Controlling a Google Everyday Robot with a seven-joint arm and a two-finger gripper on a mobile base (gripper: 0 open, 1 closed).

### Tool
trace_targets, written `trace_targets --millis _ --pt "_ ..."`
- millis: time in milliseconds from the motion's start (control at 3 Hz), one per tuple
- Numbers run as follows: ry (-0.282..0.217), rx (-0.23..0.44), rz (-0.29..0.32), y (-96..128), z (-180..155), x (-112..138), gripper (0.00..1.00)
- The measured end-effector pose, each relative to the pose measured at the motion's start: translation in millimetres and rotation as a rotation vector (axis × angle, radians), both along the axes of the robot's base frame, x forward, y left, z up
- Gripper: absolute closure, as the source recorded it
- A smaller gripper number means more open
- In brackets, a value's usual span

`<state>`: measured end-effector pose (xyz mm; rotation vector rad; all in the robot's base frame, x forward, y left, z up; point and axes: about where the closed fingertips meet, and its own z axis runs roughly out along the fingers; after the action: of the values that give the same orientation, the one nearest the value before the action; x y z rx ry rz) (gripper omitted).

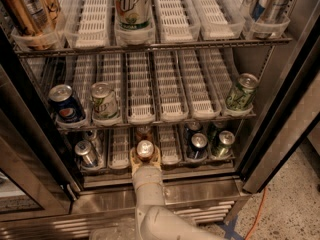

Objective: Pick orange can from bottom shelf of fridge

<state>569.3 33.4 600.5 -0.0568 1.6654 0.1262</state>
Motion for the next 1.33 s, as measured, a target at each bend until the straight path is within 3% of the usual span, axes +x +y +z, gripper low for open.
trace_targets --millis 667,1000,1333 --pt "-0.067 -0.039 -0.069 -10 11 -14 1.00" --pt "-0.099 -0.072 -0.046 -5 27 -25 1.00" --pt "-0.098 -0.073 -0.046 -5 27 -25 1.00"
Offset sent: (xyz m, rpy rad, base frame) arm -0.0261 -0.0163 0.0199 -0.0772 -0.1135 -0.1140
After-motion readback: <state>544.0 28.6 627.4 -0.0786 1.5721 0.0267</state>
